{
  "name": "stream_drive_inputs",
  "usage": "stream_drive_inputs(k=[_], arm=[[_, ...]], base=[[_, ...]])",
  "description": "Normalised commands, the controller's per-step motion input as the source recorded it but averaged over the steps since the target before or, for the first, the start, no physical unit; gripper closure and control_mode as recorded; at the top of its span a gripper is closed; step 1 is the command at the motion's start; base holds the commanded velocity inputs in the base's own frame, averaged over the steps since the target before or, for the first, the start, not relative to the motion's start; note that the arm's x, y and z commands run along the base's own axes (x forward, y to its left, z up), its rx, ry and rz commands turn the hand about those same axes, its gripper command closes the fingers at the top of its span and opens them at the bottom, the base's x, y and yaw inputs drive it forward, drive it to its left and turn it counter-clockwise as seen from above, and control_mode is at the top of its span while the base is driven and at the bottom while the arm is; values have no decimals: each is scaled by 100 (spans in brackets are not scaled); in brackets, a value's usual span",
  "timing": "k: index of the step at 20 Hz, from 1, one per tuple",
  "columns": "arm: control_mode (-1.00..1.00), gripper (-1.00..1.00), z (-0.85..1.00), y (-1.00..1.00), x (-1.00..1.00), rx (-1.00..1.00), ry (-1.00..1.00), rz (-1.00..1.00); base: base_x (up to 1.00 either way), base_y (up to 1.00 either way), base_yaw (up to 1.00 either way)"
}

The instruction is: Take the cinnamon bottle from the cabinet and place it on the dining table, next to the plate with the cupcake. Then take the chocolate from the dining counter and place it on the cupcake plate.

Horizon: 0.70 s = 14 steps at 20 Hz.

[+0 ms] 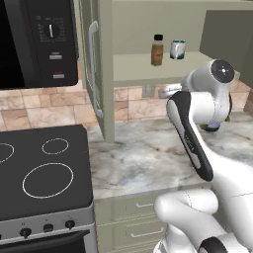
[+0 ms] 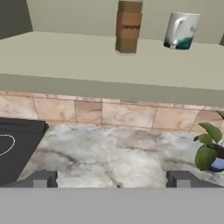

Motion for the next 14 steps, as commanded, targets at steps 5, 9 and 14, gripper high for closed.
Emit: stream_drive_inputs(k=[5,9,14], arm=[[-100,-100,45,-7,41,0,2,-2],[-100,-100,21,-15,49,2,-8,0],[-100,-100,13,-13,55,5,1,-1]], base=[[0,0,0],[0,0,0],[0,0,0]])
